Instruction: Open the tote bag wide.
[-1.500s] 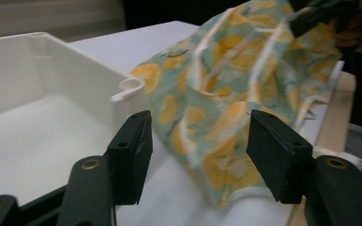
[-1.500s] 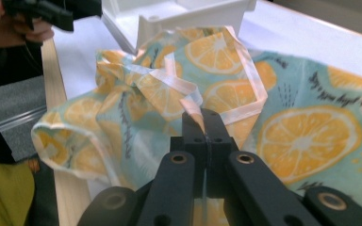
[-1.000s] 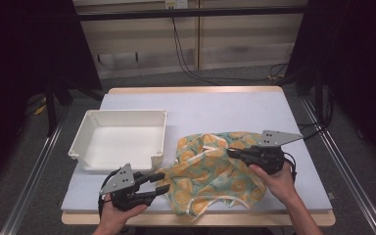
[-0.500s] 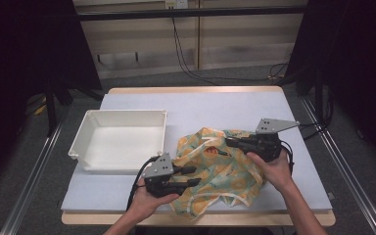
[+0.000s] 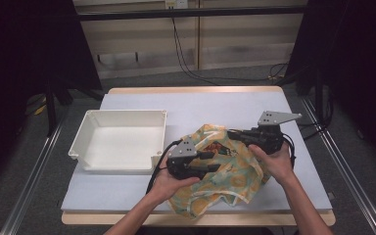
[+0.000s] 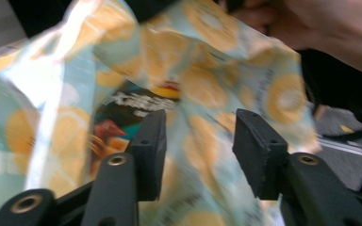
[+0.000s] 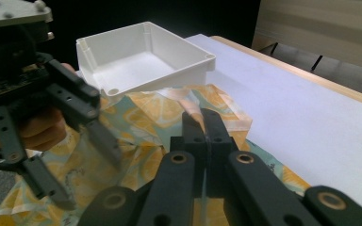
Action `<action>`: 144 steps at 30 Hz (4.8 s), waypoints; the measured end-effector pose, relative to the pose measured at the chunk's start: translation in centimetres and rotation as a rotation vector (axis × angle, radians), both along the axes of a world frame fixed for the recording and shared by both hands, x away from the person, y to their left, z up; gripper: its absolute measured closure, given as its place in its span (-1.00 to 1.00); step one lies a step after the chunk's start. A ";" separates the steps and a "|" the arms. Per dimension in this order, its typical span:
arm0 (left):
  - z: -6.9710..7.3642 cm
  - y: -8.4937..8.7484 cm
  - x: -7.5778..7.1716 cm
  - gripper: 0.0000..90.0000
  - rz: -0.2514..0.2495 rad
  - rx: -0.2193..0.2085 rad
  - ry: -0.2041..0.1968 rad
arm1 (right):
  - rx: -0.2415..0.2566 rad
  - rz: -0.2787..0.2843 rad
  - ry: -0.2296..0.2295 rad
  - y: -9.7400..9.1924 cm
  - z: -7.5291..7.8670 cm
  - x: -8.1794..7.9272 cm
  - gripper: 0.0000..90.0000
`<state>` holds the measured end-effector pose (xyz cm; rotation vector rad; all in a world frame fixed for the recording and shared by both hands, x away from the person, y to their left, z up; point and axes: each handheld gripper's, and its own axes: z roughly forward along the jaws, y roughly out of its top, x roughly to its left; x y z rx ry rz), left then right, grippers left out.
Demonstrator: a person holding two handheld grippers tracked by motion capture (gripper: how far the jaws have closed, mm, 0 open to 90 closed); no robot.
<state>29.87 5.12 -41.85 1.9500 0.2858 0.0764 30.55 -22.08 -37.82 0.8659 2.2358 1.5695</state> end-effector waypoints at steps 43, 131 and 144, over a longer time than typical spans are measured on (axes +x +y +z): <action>0.1 -2.4 -2.2 1.00 -0.142 0.050 -0.061 | -0.051 -0.116 0.065 -2.3 -0.5 6.8 1.00; -1.9 6.2 2.7 0.99 0.209 0.013 0.058 | -0.110 -0.102 0.051 -0.5 -2.4 -1.8 1.00; -2.1 7.8 1.9 0.99 0.171 0.007 0.107 | -0.039 -0.269 0.013 -7.8 -2.1 -6.4 1.00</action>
